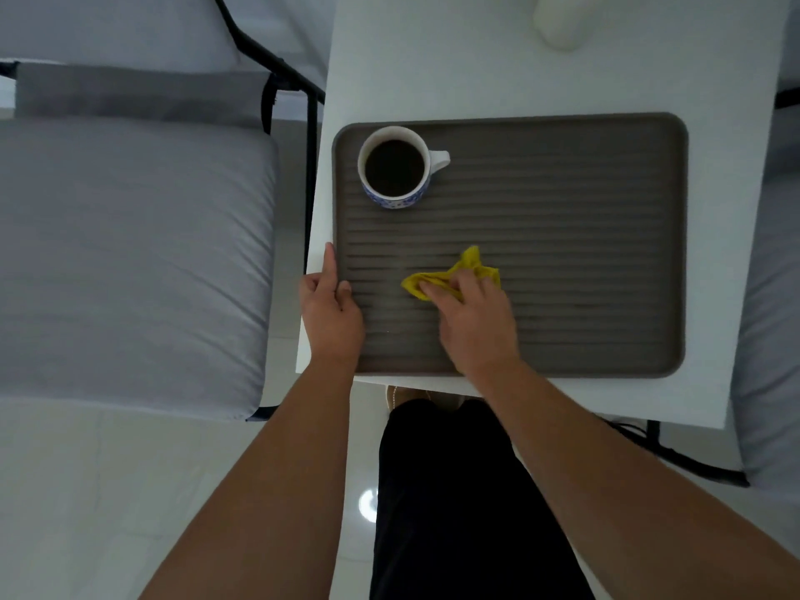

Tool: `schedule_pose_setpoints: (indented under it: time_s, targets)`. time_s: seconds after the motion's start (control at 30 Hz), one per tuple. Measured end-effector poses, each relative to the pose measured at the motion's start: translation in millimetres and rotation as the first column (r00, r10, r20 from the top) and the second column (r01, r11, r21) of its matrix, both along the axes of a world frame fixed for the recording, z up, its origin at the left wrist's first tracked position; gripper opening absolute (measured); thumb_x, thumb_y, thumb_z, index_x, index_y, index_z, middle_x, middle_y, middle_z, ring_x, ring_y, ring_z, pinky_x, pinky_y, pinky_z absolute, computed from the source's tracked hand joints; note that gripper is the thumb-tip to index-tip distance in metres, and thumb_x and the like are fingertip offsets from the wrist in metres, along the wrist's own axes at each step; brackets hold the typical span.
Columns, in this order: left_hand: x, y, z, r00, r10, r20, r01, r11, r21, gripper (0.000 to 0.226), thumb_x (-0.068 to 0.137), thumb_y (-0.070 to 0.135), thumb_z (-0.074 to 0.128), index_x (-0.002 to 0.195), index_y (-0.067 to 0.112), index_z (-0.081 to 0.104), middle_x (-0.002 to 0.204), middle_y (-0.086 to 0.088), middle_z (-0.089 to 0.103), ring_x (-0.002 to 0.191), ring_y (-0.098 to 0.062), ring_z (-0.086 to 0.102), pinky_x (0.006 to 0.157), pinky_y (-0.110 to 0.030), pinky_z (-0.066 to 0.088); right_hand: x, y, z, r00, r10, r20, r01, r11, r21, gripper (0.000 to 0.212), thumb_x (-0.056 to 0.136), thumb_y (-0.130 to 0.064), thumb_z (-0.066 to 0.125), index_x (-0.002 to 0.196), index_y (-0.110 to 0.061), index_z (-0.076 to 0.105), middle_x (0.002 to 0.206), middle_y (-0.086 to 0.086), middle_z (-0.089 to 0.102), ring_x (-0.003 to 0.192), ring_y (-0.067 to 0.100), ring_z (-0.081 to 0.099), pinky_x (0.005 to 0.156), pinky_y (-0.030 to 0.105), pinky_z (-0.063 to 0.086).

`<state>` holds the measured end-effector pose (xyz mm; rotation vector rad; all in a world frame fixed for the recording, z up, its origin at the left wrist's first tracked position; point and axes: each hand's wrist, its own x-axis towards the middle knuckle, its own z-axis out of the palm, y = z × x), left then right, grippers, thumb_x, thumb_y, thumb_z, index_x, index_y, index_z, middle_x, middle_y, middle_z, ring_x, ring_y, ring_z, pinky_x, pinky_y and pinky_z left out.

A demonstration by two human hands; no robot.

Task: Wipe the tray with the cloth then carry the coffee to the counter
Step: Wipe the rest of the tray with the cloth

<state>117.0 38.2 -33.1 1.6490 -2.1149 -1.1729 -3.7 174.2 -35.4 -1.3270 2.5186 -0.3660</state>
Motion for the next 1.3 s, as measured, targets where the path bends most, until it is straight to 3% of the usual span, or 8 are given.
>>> schedule_pose_setpoints:
  time_s: [0.27, 0.53, 0.63, 0.77, 0.87, 0.97, 1.13, 1.3]
  targets:
    - [0, 2, 0, 1.0, 0.018, -0.005, -0.018, 1.0, 0.017, 0.053, 0.099, 0.005, 0.042, 0.148, 0.021, 0.03, 0.105, -0.004, 0.037, 0.089, -0.014, 0.044, 0.073, 0.01, 0.027, -83, 116, 7, 0.929, -0.356, -0.099, 0.361, 0.932, 0.037, 0.042, 0.077, -0.008, 0.05, 0.114, -0.018, 0.068, 0.094, 0.024, 0.057, 0.075, 0.042, 0.055, 0.064, 0.048, 0.051]
    - [0, 1, -4, 0.999, 0.039, 0.031, -0.039, 0.999, 0.017, 0.053, 0.099, 0.008, 0.041, 0.148, 0.028, 0.031, 0.108, -0.002, 0.038, 0.092, -0.014, 0.046, 0.09, -0.013, 0.036, -60, 108, 12, 0.688, -0.724, 0.043, 0.723, 0.689, 0.052, 0.045, 0.088, -0.025, 0.038, 0.13, -0.018, 0.052, 0.12, 0.025, 0.048, 0.108, 0.043, 0.046, 0.095, 0.051, 0.041]
    - [1, 0, -5, 0.999, 0.032, 0.033, -0.033, 0.999, 0.019, 0.053, 0.099, 0.009, 0.041, 0.148, 0.028, 0.03, 0.108, -0.002, 0.038, 0.092, -0.012, 0.046, 0.087, -0.009, 0.033, -17, 70, 6, 0.841, -0.541, 0.018, 0.539, 0.84, 0.055, 0.053, 0.076, -0.005, 0.051, 0.128, -0.01, 0.057, 0.108, 0.029, 0.055, 0.092, 0.048, 0.052, 0.086, 0.053, 0.047]
    - [1, 0, -6, 1.0, 0.015, 0.019, -0.015, 1.0, -0.01, 0.055, 0.098, 0.005, 0.042, 0.148, 0.023, 0.031, 0.106, -0.004, 0.037, 0.092, -0.015, 0.047, 0.085, -0.006, 0.031, 41, 7, 14, 0.966, -0.254, 0.044, 0.248, 0.963, 0.1, 0.054, 0.063, -0.012, 0.059, 0.117, -0.013, 0.065, 0.095, 0.016, 0.063, 0.074, 0.037, 0.059, 0.069, 0.039, 0.051]
    - [1, -1, -7, 0.999, 0.015, 0.033, -0.014, 1.0, -0.015, 0.055, 0.097, 0.005, 0.042, 0.148, 0.024, 0.031, 0.106, -0.004, 0.036, 0.094, -0.016, 0.046, 0.087, -0.009, 0.031, 51, -18, 21, 0.999, -0.034, 0.03, 0.03, 0.989, 0.143, 0.053, 0.064, -0.018, 0.066, 0.117, -0.015, 0.063, 0.098, 0.009, 0.063, 0.077, 0.029, 0.059, 0.069, 0.036, 0.051]
    - [2, -1, -6, 1.0, 0.005, 0.028, -0.006, 1.0, 0.001, 0.055, 0.098, 0.007, 0.042, 0.148, 0.026, 0.03, 0.107, -0.002, 0.036, 0.094, -0.015, 0.047, 0.086, -0.007, 0.03, 30, -7, 17, 0.994, 0.102, -0.048, -0.095, 0.986, 0.137, 0.048, 0.071, -0.018, 0.052, 0.118, -0.015, 0.062, 0.1, 0.009, 0.063, 0.081, 0.03, 0.061, 0.076, 0.04, 0.052]
    - [1, 0, -5, 1.0, 0.01, 0.022, -0.01, 1.0, 0.007, 0.055, 0.098, 0.006, 0.042, 0.149, 0.025, 0.03, 0.106, 0.0, 0.034, 0.093, -0.015, 0.046, 0.081, 0.003, 0.03, -27, 60, 8, 0.988, 0.053, -0.146, -0.027, 0.984, 0.178, 0.052, 0.071, -0.017, 0.044, 0.119, -0.014, 0.063, 0.097, 0.019, 0.062, 0.077, 0.037, 0.061, 0.068, 0.043, 0.052]
    - [2, 1, -4, 1.0, 0.017, 0.014, -0.017, 1.0, 0.01, 0.054, 0.099, 0.006, 0.041, 0.148, 0.025, 0.031, 0.106, -0.001, 0.035, 0.09, -0.014, 0.045, 0.077, 0.008, 0.029, -70, 134, 16, 0.94, -0.277, -0.199, 0.315, 0.928, 0.197, 0.053, 0.076, -0.012, 0.048, 0.128, -0.011, 0.057, 0.093, 0.028, 0.058, 0.075, 0.044, 0.057, 0.063, 0.047, 0.046]
